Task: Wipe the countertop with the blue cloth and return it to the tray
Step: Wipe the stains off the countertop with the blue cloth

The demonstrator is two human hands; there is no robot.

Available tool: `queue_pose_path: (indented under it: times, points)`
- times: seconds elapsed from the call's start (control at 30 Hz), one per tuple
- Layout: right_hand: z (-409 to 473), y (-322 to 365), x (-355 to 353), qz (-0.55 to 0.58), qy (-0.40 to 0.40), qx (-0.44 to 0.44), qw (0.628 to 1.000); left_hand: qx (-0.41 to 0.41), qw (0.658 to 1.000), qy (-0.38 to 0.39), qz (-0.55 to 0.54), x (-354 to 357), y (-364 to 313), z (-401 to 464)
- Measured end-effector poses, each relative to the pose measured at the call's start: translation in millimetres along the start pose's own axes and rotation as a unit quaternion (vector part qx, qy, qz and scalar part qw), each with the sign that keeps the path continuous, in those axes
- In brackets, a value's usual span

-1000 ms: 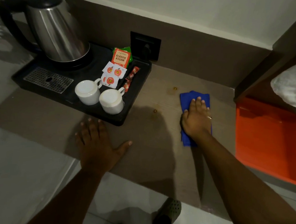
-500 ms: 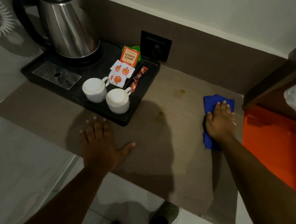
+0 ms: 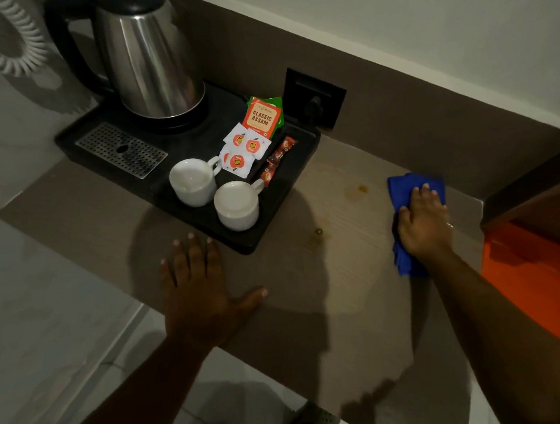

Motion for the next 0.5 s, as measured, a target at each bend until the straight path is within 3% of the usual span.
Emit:
queue_pose_path:
  times: [0.07, 0.17, 0.3, 0.5]
  points:
    - [22.5, 29.5, 2.7, 0.01, 0.014, 0.0, 1.0, 0.0, 1.0, -0.004, 0.01, 0.6, 0.2, 0.4]
    - [28.0, 71.4, 9.9, 0.016, 0.031, -0.081, 0.996, 0.004, 1.0, -0.008, 0.018, 0.0, -0.1, -0.4]
    - [-0.4, 53.8, 9.5, 0.017, 0.048, -0.172, 0.984, 0.011, 1.0, -0.009, 0.009, -2.7, -1.0, -1.7]
    - [13.7, 21.4, 4.9, 0.015, 0.019, -0.098, 0.995, 0.027, 0.999, -0.024, -0.009, -2.3, -0.7, -3.1]
Point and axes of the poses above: each hand's wrist, its own z-axis towards the middle knuckle, its own x-axis out of the palm, y = z × x, the point moved 4 cm from there along z, towards the middle knuckle, and after that the axes turned 2 degrees about -z, right-handed, at the moved point
